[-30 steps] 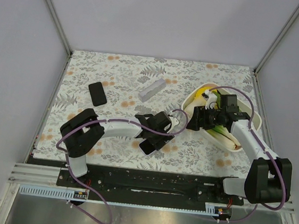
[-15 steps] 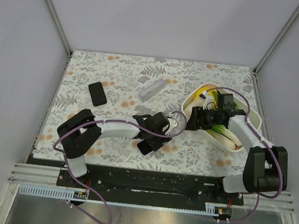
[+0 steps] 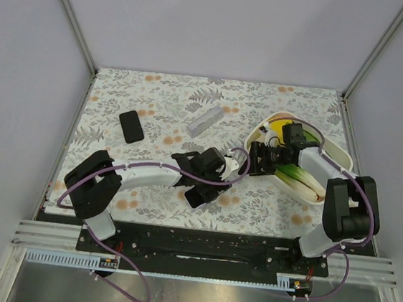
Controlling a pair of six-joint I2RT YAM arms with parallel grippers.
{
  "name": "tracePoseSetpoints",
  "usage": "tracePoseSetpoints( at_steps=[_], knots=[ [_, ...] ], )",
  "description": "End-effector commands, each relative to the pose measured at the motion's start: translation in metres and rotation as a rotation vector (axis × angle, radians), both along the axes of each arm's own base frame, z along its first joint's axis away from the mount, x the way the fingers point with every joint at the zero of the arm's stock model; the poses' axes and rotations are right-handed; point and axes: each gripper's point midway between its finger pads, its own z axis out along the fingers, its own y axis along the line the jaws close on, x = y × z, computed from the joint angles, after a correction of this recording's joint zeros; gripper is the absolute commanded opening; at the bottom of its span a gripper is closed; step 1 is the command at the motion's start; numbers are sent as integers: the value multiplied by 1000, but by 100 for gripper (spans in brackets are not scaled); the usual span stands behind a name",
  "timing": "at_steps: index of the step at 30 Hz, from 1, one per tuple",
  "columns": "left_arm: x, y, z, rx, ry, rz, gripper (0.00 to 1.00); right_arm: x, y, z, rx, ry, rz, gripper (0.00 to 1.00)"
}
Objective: Take the phone out of the phone case
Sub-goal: Pick up the phone at the center of the board.
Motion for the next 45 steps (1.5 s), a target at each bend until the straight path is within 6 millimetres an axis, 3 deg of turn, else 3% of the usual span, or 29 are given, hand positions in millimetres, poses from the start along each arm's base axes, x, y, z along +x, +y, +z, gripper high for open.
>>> tracePoseSetpoints(
  at_steps=[1,19,27,30,41,45],
  knots=[
    [7,-18,33,-96,-58,-42,0,12,18,8,40,-45,37,80],
    [11,-28,61,-151,-81,-44,0,-9,73,-14,95,60,190,77],
    [15,-30,68,-160,-100,-35,0,-23,83,-21,132,118,241,70],
    [15,-29,67,-159,-101,-34,0,-26,87,-17,165,125,258,63],
    [18,-30,65,-161,-109,-20,0,-31,91,-2,225,114,294,3],
    [19,-29,65,-160,-118,-19,0,-30,90,2,226,100,299,0]
  ],
)
